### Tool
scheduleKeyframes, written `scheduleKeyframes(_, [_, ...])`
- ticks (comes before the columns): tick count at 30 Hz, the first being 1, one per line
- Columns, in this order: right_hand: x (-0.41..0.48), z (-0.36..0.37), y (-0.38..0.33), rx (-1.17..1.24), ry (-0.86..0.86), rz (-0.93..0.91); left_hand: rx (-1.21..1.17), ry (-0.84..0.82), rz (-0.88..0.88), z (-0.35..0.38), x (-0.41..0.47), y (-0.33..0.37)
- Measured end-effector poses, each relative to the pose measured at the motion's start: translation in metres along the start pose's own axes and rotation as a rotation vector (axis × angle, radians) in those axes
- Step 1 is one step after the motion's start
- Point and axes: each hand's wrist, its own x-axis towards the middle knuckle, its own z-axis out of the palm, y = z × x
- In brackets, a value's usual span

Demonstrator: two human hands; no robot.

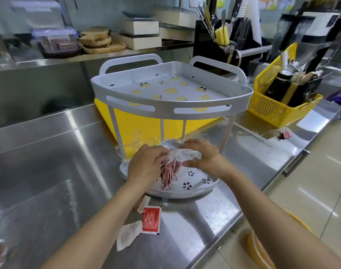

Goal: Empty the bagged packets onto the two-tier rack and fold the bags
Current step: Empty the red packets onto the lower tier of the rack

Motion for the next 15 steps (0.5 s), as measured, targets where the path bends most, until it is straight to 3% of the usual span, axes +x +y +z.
scheduleKeyframes(2, [0.0, 0.006, -0.003, 0.016, 0.021, 0.019, -0.053, 0.004, -0.057, -0.01, -0.001, -0.002])
scheduleKeyframes(4, [0.001, 0.011, -0.009, 0.004, 0.17, -0.019, -0.023, 0.022, -0.08, -0.016, -0.004, -0.002])
scheduleKeyframes(9, [0.0, 0.016, -0.03, -0.056, 0.595, -0.234, -0.172, 0.312, 0.02, -0.029, -0.006, 0.012])
scheduleKeyframes(13, [0.005, 0.022, -0.031, -0.122, 0.452, -0.147, -0.081, 0.133, -0.085, -0.029, -0.001, 0.009])
scheduleKeyframes(15, [0.001, 0.026, -0.028, -0.117, 0.522, -0.155, -0.125, 0.187, -0.104, -0.029, -0.003, 0.005])
